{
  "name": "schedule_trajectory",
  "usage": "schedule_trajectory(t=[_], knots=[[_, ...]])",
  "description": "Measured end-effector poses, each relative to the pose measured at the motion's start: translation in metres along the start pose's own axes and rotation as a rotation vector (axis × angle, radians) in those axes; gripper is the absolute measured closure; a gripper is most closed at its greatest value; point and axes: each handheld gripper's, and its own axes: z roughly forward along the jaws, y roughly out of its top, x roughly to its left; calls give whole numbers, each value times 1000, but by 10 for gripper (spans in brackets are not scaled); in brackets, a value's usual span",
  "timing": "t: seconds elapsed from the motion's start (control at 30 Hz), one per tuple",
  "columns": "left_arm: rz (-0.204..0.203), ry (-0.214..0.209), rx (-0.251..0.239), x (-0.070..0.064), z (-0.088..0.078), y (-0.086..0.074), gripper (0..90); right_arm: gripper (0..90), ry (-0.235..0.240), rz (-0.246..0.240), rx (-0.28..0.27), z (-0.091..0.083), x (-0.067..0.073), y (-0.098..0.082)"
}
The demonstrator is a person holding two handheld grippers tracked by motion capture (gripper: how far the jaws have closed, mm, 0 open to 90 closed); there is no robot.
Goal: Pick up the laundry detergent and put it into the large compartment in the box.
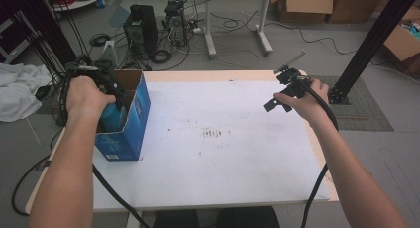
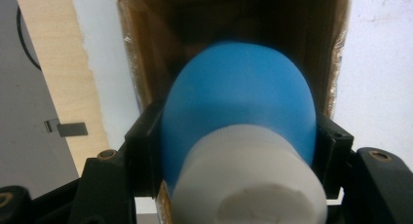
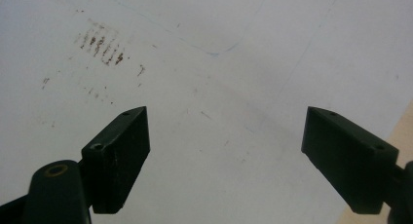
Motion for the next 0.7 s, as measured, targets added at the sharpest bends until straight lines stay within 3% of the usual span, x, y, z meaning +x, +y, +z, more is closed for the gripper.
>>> schedule_trajectory(t=[0.37, 0.7], knots=[[3, 10, 25, -1, 19, 2, 381, 176, -1, 3, 2, 1, -1, -1], [1, 18, 36, -1, 28, 1, 381, 176, 1, 5, 2, 2, -1, -2]])
